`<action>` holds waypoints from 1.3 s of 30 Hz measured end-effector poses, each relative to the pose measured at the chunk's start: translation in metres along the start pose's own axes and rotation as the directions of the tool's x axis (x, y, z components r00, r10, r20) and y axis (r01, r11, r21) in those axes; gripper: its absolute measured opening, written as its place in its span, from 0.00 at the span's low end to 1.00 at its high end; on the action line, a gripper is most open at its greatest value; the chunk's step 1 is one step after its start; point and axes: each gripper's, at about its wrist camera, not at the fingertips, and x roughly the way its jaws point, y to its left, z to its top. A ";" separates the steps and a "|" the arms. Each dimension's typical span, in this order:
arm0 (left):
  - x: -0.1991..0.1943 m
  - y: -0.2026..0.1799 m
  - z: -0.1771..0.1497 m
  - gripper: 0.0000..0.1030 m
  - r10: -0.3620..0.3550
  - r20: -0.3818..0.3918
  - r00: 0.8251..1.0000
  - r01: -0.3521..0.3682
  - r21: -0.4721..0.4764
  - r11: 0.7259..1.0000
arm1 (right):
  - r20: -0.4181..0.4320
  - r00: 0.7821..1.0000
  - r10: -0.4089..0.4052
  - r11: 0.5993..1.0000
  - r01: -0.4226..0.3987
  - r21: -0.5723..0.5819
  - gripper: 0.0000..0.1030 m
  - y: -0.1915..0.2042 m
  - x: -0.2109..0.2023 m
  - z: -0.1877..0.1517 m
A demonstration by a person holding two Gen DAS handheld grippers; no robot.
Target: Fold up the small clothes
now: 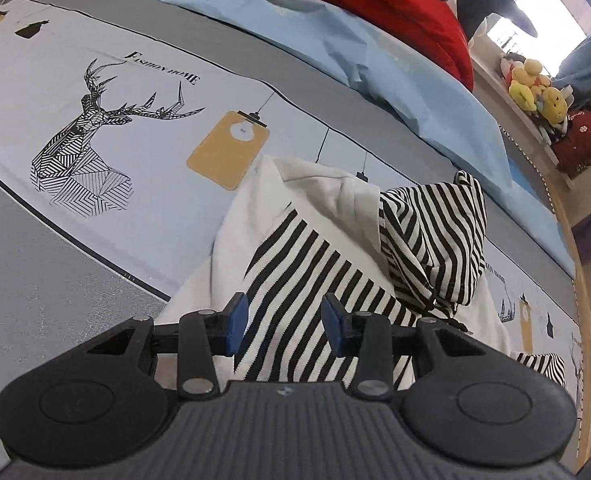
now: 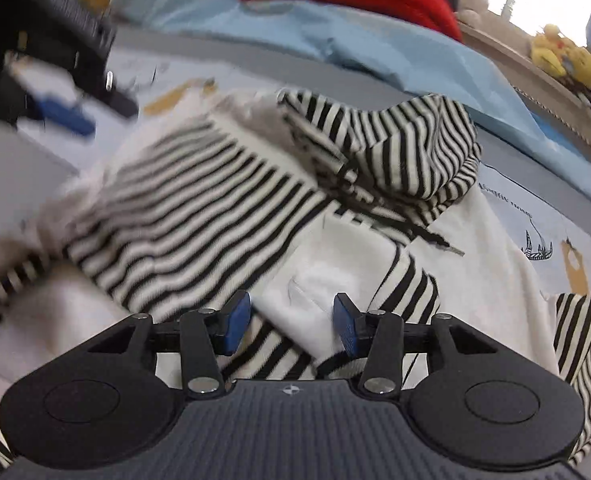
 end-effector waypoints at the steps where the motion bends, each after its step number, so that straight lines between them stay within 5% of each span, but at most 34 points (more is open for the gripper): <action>1: 0.000 -0.001 0.000 0.43 0.000 -0.002 1.000 0.000 0.009 1.000 | -0.010 1.000 -0.021 1.000 0.021 -0.013 0.45 0.000 0.002 -0.002; 6: 0.000 -0.008 -0.001 0.43 0.005 -0.002 1.000 -0.005 0.066 0.998 | -0.010 1.000 -0.025 0.992 0.026 0.124 0.10 -0.026 0.000 -0.005; 10: -0.001 -0.013 -0.003 0.43 0.004 0.004 1.000 -0.004 0.090 0.996 | 0.069 0.996 -0.060 0.926 0.029 0.376 0.07 -0.069 -0.027 -0.008; 13: 0.000 -0.017 -0.005 0.43 -0.003 -0.001 1.000 0.003 0.098 0.995 | 0.088 0.979 -0.182 0.792 0.092 0.604 0.04 -0.113 -0.054 -0.027; 17: 0.004 -0.020 -0.007 0.43 -0.005 -0.013 1.000 0.007 0.101 0.995 | -0.044 0.974 -0.223 0.579 0.169 0.797 0.06 -0.156 -0.059 -0.071; 21: 0.013 -0.019 -0.009 0.43 -0.005 -0.041 0.999 0.008 0.072 0.997 | -0.093 0.986 -0.139 0.454 0.146 0.879 0.11 -0.172 -0.047 -0.099; 23: 0.017 -0.018 -0.011 0.43 -0.007 -0.058 0.998 0.010 0.060 0.998 | -0.062 0.993 -0.098 0.427 0.098 0.899 0.27 -0.174 -0.043 -0.103; 24: 0.019 -0.017 -0.012 0.43 -0.006 -0.066 0.998 0.009 0.052 0.999 | -0.054 0.996 -0.072 0.423 0.080 0.903 0.45 -0.175 -0.039 -0.103; 25: 0.022 -0.015 -0.013 0.44 -0.005 -0.079 0.997 0.008 0.038 0.999 | -0.060 0.997 -0.057 0.423 0.078 0.903 0.49 -0.176 -0.034 -0.103; 29: 0.039 0.006 -0.014 0.45 -0.001 -0.163 0.987 -0.013 -0.087 0.996 | -0.085 0.996 -0.035 0.421 0.092 0.902 0.49 -0.174 -0.026 -0.103; 30: 0.043 0.013 -0.015 0.45 0.006 -0.185 0.983 -0.029 -0.122 0.992 | -0.092 0.996 -0.021 0.419 0.093 0.903 0.47 -0.175 -0.023 -0.103; 33: 0.051 0.028 -0.015 0.42 0.033 -0.229 0.973 -0.072 -0.162 0.984 | -0.117 0.993 -0.034 0.418 0.121 0.900 0.06 -0.176 -0.017 -0.104; 35: 0.052 0.030 -0.014 0.42 0.044 -0.235 0.971 -0.082 -0.156 0.984 | -0.087 0.992 -0.092 0.474 0.120 0.872 0.03 -0.176 -0.029 -0.094; 37: 0.050 0.028 -0.013 0.41 0.064 -0.224 0.972 -0.097 -0.141 0.985 | 0.052 0.982 -0.180 0.606 0.069 0.793 0.03 -0.167 -0.053 -0.066; 39: 0.044 0.021 -0.012 0.41 0.069 -0.195 0.978 -0.093 -0.115 0.989 | 0.167 0.961 -0.220 0.682 0.029 0.731 0.03 -0.160 -0.074 -0.049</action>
